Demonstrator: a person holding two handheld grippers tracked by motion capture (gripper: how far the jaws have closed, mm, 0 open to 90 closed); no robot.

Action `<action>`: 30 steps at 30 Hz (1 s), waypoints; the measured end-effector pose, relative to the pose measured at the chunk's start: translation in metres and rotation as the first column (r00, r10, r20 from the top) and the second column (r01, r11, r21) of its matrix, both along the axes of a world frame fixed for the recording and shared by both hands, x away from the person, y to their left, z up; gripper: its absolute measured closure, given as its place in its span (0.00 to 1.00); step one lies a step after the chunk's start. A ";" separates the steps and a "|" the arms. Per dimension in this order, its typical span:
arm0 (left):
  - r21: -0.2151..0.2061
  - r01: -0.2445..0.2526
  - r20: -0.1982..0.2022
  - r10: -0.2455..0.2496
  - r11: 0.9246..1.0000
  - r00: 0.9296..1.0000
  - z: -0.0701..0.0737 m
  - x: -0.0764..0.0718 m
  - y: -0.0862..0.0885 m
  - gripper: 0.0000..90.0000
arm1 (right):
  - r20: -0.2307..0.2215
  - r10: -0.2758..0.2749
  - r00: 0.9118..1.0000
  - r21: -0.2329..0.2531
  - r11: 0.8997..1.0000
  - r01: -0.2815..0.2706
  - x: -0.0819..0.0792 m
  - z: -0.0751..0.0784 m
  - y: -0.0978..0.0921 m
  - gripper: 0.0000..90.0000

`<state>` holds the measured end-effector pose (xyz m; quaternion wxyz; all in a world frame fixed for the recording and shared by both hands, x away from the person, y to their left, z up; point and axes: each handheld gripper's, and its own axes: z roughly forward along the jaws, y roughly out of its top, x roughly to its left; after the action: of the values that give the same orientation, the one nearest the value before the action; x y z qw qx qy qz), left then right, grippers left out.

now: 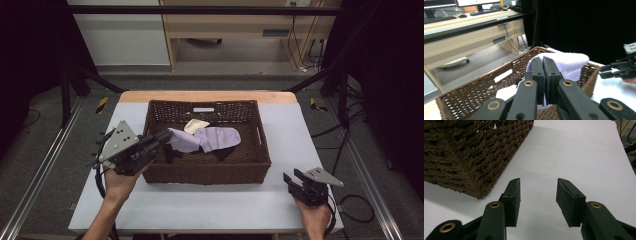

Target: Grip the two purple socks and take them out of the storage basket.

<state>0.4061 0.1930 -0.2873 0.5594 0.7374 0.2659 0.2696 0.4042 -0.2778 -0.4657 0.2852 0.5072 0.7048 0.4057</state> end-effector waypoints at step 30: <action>0.080 0.108 -0.172 -0.093 0.991 0.981 -0.079 -0.057 0.004 0.97 | -0.001 0.006 1.000 -0.007 1.000 -0.006 -0.003 -0.002 0.001 0.61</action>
<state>0.3492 0.1969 -0.3658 0.5146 0.7941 0.2623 0.1893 0.4016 -0.2767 -0.4674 0.2856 0.5042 0.7079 0.4038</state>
